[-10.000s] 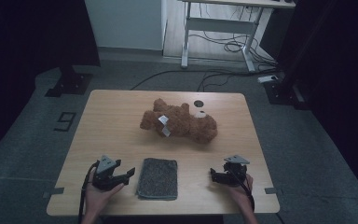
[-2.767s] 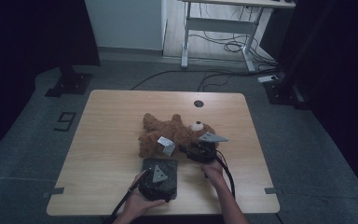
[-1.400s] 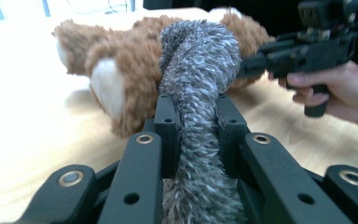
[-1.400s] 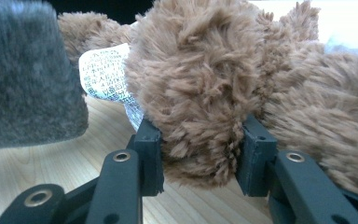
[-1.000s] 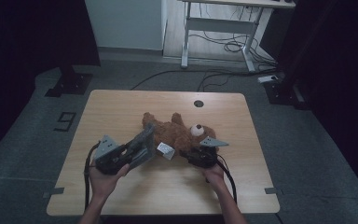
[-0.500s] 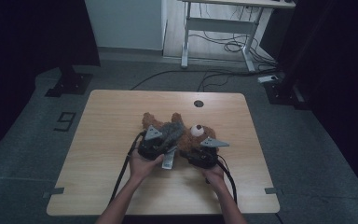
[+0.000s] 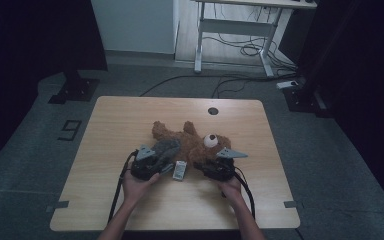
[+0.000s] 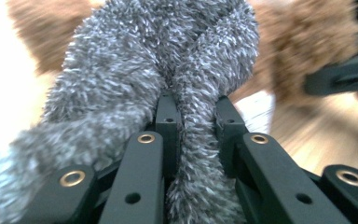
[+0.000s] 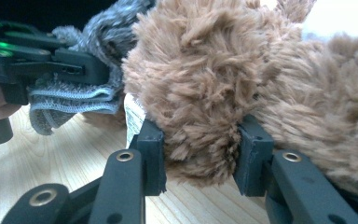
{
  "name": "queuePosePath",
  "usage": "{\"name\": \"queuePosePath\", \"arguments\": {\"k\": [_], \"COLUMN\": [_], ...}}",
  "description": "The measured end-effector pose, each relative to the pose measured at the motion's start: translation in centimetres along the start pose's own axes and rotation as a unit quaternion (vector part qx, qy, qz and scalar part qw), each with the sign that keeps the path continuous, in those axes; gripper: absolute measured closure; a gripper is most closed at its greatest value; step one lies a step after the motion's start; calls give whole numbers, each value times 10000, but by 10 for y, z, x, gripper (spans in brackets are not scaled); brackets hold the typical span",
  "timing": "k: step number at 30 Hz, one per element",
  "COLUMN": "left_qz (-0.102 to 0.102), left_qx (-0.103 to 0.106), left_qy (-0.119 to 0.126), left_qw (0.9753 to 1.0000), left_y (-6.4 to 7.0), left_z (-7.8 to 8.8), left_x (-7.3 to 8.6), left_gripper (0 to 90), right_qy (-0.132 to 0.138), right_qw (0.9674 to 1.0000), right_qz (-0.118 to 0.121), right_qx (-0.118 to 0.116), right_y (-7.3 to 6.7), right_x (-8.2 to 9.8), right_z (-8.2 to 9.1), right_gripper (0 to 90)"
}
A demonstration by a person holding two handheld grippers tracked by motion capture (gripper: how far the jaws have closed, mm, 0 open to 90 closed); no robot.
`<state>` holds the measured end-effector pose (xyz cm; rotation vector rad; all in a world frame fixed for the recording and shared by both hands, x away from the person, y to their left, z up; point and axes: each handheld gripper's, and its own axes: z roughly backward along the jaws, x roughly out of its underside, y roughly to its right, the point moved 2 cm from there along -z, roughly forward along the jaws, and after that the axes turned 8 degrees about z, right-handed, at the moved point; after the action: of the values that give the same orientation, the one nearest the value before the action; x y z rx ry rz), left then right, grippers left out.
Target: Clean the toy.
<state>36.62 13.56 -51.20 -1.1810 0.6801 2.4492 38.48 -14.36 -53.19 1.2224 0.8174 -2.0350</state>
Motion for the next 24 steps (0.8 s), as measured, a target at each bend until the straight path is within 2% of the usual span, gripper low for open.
{"name": "queuePosePath", "arguments": {"k": [3,6,10,14,17,19,20,22,24], "left_qz": [206,264,74,-135,-410,-519,-506,-481,-368], "left_qx": [-122,-147,-15,332,473,531,564,477,551], "left_qy": [-6,66,277,384,268,94,33,24,50], "left_qw": [9997,9995,9996,9986,9977,9972,9971,9977,9978], "left_y": [-17,-18,0,28,54,69,72,74,70], "left_z": [5,9,14,12,-3,-22,-29,-43,-46], "left_x": [8,8,-2,-19,-30,-33,-33,-30,-27], "left_gripper": [761,761,761,761,760,760,760,761,764], "right_qy": [18,19,33,43,63,88,108,84,112], "right_qw": [10000,10000,10000,10000,10000,10000,9999,9999,9998], "right_qz": [0,17,-5,-16,-2,-1,-5,-10,-123], "right_qx": [-20,-9,9,4,16,25,19,77,62], "right_y": [-1,-2,-1,-1,-2,-3,-4,-4,0], "right_x": [0,0,0,0,0,1,1,1,3], "right_z": [-1,-1,-1,-1,0,0,0,1,2], "right_gripper": [610,610,611,610,610,610,611,622,623]}}
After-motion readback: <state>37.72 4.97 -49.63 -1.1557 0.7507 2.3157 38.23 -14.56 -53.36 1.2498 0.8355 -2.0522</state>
